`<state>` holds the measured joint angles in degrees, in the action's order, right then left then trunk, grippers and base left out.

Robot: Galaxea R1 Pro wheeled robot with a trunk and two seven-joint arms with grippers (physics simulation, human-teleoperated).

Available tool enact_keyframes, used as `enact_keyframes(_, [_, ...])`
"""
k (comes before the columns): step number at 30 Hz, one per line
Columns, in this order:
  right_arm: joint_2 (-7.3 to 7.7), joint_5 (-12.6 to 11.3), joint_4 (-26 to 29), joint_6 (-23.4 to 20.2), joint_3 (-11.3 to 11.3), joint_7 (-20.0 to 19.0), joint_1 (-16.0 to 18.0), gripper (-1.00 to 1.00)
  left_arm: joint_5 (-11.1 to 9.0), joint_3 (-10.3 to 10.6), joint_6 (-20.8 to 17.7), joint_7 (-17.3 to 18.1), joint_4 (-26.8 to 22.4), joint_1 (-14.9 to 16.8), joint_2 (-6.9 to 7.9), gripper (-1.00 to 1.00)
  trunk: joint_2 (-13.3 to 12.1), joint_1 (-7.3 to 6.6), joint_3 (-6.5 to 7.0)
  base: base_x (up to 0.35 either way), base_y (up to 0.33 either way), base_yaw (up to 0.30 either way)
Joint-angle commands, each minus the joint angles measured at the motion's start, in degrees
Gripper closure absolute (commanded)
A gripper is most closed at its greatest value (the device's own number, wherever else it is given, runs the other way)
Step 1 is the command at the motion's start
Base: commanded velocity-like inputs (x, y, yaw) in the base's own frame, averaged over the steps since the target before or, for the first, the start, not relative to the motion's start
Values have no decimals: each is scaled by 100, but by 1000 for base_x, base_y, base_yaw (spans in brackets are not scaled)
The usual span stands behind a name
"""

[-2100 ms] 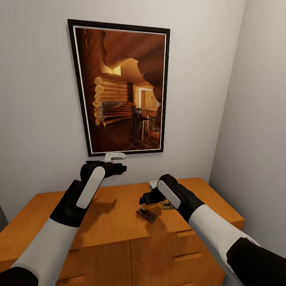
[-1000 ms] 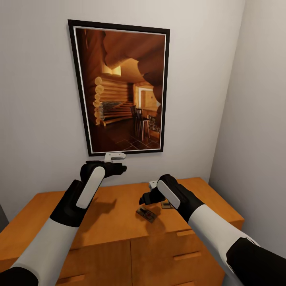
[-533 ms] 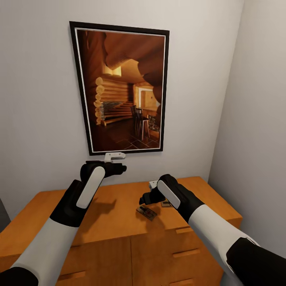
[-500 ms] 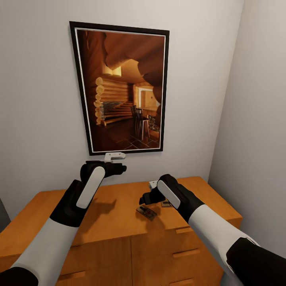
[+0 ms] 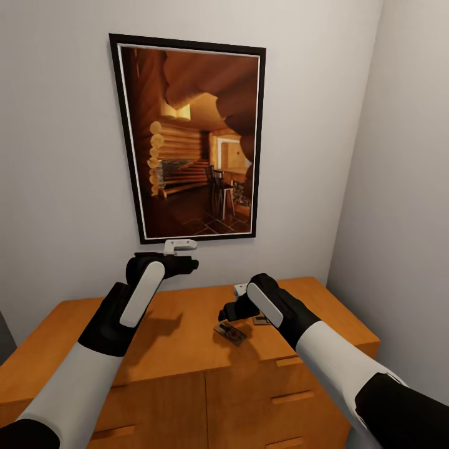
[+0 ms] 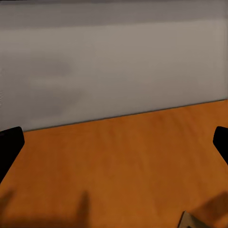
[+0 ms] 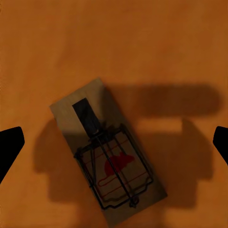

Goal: Take the four mousetraps from the cabinet in the bathroom and place them on the bathroom floor. Make sure all four end up on the same floor surface, and ensure that at least two of them are either under or directly next to the same bathroom sink.

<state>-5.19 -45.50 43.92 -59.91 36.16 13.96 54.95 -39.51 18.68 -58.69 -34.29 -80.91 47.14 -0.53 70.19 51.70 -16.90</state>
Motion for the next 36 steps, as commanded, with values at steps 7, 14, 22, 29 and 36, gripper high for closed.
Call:
enact_keyframes(7, [1,-61,3,-9,14,58,7,-100,-57,4,-11,-60,-4,6,0,-100,5,0,-8,0,0,0])
enact_keyframes(14, [-4,-62,-17,-9,14,61,7,-100,-57,4,-11,-60,-4,6,0,-100,5,0,-8,0,0,0])
enact_keyframes(22, [-7,-65,-261,-9,33,57,7,-100,-57,4,-11,-60,-4,6,0,-100,5,0,-8,0,0,0])
enact_keyframes(29, [-10,-64,-379,-9,38,49,7,-100,-59,4,-11,-60,-4,6,0,-100,5,0,-8,0,0,0])
enact_keyframes(36, [-9,-64,-402,-9,40,45,7,-100,-58,4,-11,-60,-4,6,0,-100,5,0,-8,0,0,0])
